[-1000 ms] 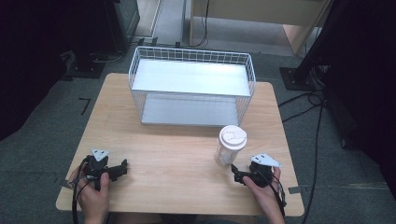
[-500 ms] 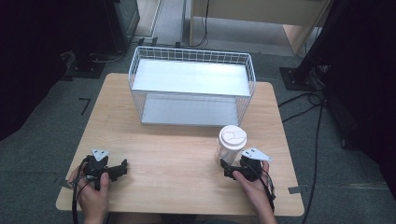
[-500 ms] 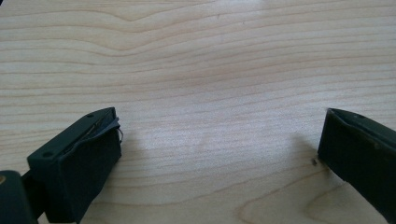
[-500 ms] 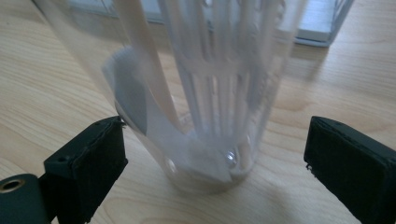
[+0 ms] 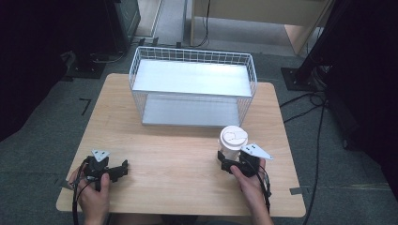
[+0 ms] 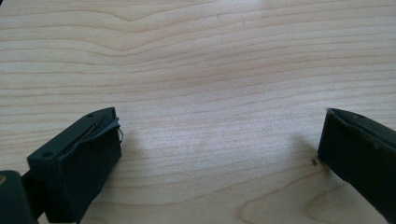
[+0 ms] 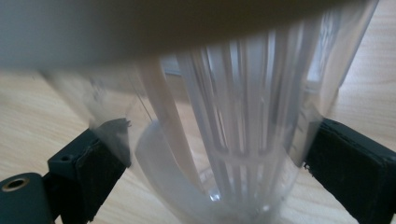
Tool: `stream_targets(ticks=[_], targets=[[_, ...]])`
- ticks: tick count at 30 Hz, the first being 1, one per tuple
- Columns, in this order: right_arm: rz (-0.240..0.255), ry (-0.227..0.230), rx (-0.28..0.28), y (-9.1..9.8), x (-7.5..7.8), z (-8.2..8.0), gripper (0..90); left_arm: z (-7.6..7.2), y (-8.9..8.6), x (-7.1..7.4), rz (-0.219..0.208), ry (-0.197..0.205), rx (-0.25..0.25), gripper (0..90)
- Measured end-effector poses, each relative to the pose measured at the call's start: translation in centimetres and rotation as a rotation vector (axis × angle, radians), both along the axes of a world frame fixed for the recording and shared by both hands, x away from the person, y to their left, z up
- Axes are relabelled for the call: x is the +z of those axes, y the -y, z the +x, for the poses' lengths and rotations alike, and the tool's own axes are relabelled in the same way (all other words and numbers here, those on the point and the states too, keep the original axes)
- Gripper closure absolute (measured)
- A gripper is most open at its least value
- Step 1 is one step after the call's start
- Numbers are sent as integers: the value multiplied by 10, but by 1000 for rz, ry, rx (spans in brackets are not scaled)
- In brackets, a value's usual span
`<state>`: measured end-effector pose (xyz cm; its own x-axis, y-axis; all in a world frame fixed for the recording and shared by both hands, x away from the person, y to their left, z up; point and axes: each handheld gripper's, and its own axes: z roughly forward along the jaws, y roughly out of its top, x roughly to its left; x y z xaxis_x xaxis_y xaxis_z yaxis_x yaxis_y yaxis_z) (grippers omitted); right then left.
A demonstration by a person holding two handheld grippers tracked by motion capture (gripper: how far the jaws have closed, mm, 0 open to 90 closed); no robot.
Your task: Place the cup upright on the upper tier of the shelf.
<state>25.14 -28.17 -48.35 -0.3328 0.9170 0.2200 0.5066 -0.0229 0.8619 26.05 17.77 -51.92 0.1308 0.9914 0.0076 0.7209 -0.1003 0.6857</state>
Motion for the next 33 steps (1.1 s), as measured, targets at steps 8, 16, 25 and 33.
stream_targets(ticks=[8, 16, 25, 33], targets=[[21, 86, -35, -6, 7, -1, 105, 0, 0, 0, 0, 0, 0, 0], [18, 160, -76, -10, 13, -3, 122, 0, 0, 0, 0, 0, 0, 0], [32, 198, -101, -14, 12, -1, 127, 0, 0, 0, 0, 0, 0, 0], [50, 224, -112, -15, 18, 0, 149, 0, 0, 0, 0, 0, 0, 0]])
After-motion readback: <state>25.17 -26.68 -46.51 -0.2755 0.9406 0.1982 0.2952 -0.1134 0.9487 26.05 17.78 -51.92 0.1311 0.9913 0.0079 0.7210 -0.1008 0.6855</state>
